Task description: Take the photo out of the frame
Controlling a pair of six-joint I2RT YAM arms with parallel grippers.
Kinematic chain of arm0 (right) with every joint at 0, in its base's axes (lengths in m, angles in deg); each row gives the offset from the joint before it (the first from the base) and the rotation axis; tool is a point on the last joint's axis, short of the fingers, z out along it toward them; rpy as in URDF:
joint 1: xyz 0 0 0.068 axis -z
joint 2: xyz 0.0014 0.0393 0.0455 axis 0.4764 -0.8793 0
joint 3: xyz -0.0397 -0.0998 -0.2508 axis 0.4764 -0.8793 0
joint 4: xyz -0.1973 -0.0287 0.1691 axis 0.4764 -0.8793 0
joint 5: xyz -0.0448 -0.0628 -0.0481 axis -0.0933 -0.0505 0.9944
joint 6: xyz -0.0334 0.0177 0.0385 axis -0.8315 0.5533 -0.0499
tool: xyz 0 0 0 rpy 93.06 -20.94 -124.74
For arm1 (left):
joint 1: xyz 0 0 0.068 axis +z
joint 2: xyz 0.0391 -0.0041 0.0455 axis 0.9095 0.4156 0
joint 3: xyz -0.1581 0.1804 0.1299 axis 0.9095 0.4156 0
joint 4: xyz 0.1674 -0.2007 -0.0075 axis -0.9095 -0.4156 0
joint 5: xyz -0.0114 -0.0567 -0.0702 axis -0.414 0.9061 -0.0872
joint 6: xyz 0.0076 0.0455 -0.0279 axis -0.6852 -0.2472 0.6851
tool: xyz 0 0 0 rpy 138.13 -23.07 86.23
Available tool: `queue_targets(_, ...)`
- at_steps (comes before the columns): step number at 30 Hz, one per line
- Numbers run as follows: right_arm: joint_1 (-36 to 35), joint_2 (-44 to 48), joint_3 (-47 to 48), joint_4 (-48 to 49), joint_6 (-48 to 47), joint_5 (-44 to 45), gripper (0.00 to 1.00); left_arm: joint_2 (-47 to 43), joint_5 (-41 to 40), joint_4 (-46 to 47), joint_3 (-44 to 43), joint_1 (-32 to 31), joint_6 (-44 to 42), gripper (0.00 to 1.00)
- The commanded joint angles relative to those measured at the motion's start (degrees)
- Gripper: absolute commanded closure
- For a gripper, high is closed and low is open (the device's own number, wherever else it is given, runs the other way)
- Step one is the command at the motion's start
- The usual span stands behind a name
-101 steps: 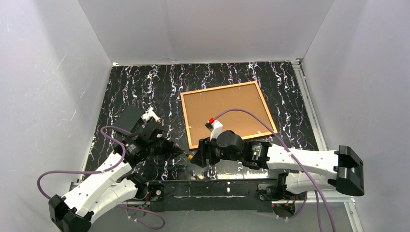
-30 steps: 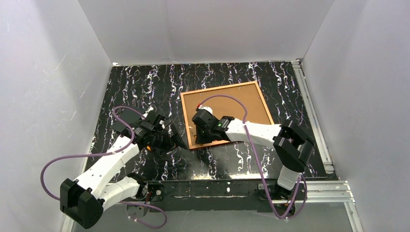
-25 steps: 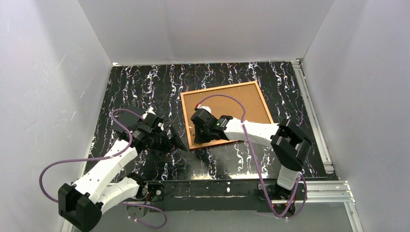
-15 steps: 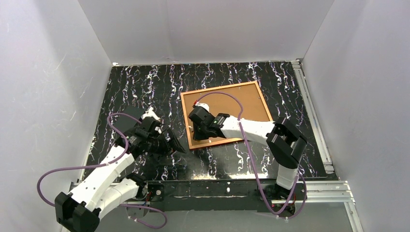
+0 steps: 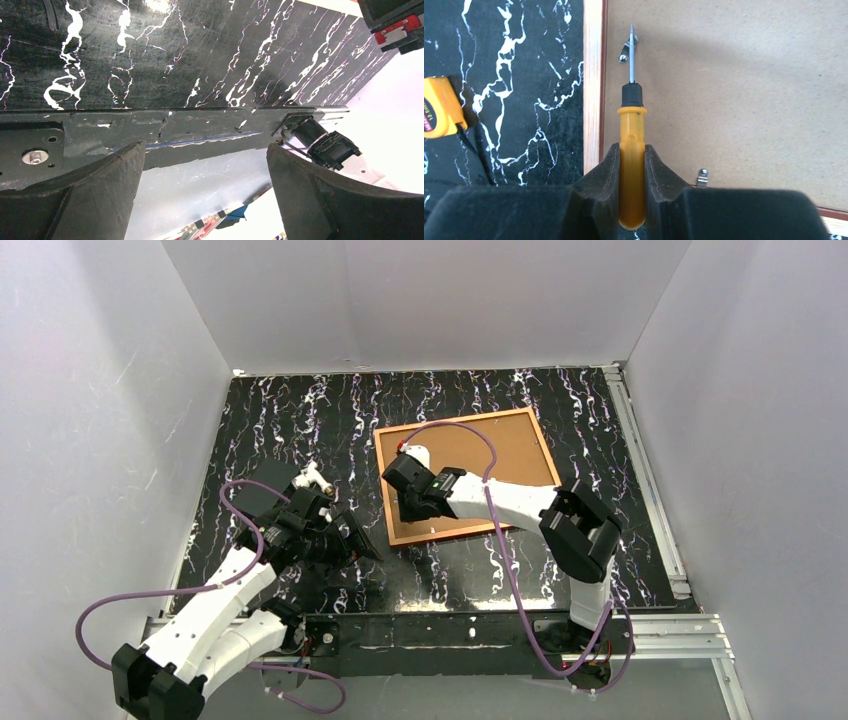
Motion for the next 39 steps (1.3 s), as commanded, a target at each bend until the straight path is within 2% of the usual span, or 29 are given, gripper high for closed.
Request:
queue_targets(1, 0.5, -0.5, 3.4, -2.3, -0.1, 3.7, 0.99, -0.2, 1.5, -4.9, 1.6, 0.4, 0.6, 0.08)
queue_targets(5, 0.6, 2.4, 2.9, -0.5, -1.9, 1.1, 0.99, -0.1, 1.6, -4.7, 1.8, 0.3, 0.9, 0.08)
queue_targets(9, 0.5, 10.1, -0.9, 0.5, -3.1, 0.1, 0.99, 0.1, 2.2, -4.7, 1.9, 0.4, 0.5, 0.06)
queue_targets(20, 1.2, 33.8, -24.6, -1.4, -4.4, -1.4, 0.99, 6.7, 6.3, -1.6, 1.2, 0.4, -3.1, 0.04)
queue_targets(25, 1.2, 45.7, -33.2, -4.3, -1.1, -1.2, 0.99, 15.6, 7.3, -1.1, -3.3, 0.4, -9.8, 0.05)
queue_targets(28, 1.3, 50.8, -36.1, -5.6, 0.2, -0.6, 0.99, 22.4, 6.2, -4.6, -8.9, 0.3, -15.0, 0.09)
queue_targets(39, 1.4, 61.1, -37.9, -14.1, 1.5, 2.2, 0.99, 40.7, 2.4, -3.9, -18.8, -0.1, -21.7, 0.19)
